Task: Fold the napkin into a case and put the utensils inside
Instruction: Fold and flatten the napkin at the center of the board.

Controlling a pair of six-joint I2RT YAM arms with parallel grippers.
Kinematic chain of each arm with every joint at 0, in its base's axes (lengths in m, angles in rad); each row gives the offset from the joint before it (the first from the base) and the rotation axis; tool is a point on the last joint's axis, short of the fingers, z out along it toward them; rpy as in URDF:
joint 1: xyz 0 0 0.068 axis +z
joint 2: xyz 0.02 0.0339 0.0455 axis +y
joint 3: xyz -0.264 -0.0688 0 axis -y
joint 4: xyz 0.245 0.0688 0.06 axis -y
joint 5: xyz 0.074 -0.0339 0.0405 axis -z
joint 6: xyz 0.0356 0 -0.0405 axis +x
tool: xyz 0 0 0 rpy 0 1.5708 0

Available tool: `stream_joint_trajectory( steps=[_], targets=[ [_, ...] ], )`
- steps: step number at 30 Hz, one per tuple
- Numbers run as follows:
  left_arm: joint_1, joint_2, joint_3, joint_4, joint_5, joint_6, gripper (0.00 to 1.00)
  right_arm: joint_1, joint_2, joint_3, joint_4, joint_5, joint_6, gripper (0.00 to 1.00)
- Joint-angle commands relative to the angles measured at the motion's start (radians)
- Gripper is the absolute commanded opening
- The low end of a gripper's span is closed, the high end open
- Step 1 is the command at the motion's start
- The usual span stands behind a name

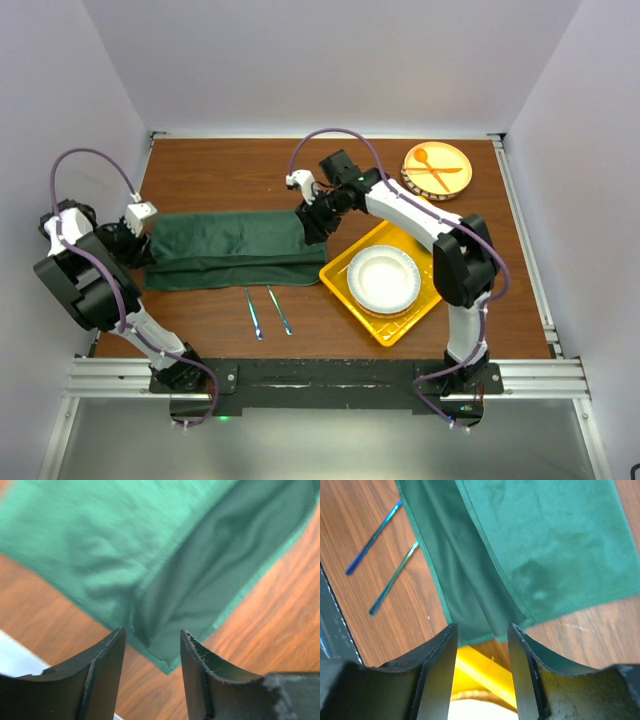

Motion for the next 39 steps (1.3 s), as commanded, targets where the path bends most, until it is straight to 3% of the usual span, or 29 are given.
stream_joint_trajectory(
  steps=[1, 5, 13, 27, 37, 39],
  targets=[
    [-0.024, -0.013, 0.067, 0.137, 0.084, -0.208, 0.54, 0.006, 0.061, 0.107, 0.016, 0.083, 0.081, 0.47],
    [-0.069, -0.051, 0.027, 0.36, 0.051, -0.475, 0.55, 0.006, 0.138, 0.196, 0.052, 0.216, 0.111, 0.4],
    [-0.201, 0.017, 0.007, 0.572, -0.08, -0.756, 0.48, 0.003, 0.322, 0.356, 0.079, 0.4, 0.109, 0.32],
    [-0.26, 0.286, 0.167, 0.589, -0.218, -0.891, 0.22, 0.004, 0.541, 0.557, 0.11, 0.546, 0.048, 0.22],
    [-0.271, 0.413, 0.299, 0.652, -0.269, -1.047, 0.2, -0.008, 0.673, 0.702, 0.283, 0.663, 0.012, 0.23],
    [-0.271, 0.43, 0.328, 0.661, -0.256, -1.066, 0.24, -0.012, 0.699, 0.742, 0.305, 0.667, 0.014, 0.25]
  ],
)
